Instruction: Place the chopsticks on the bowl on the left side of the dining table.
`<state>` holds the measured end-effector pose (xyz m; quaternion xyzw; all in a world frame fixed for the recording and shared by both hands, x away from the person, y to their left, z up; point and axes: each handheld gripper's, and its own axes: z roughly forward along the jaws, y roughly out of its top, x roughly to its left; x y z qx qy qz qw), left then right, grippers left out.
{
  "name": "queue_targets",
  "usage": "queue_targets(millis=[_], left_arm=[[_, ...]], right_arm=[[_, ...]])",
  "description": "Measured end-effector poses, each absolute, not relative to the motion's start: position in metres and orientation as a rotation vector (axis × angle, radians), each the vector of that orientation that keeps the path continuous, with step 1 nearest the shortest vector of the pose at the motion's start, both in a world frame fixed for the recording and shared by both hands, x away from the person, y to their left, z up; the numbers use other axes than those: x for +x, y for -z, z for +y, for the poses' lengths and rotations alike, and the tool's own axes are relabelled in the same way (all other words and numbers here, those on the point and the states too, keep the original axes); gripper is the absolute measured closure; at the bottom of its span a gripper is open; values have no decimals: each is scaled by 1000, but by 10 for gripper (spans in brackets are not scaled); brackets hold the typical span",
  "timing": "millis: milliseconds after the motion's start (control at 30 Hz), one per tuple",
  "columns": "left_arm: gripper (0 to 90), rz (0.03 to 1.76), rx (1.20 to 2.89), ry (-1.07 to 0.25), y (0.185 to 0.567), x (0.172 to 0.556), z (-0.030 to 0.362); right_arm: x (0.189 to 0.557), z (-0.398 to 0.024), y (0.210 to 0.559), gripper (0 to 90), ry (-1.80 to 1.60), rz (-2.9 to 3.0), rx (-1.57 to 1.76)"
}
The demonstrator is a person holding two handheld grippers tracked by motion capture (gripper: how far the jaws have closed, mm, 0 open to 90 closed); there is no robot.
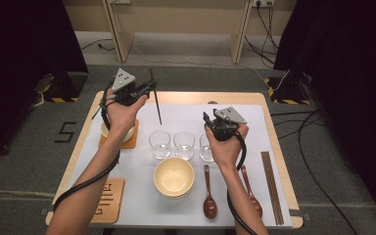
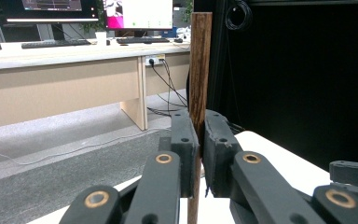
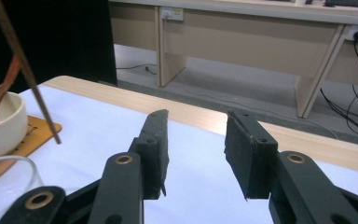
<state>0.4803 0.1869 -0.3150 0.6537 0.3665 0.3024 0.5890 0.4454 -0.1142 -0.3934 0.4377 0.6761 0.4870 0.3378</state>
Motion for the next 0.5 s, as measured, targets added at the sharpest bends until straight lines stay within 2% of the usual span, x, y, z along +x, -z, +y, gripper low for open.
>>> queue_targets(millis=[500], left_arm=[[834,858,1522,-741,316,471,200]], right_arm=[[431,-156,418,596,-1244,1716,1236]])
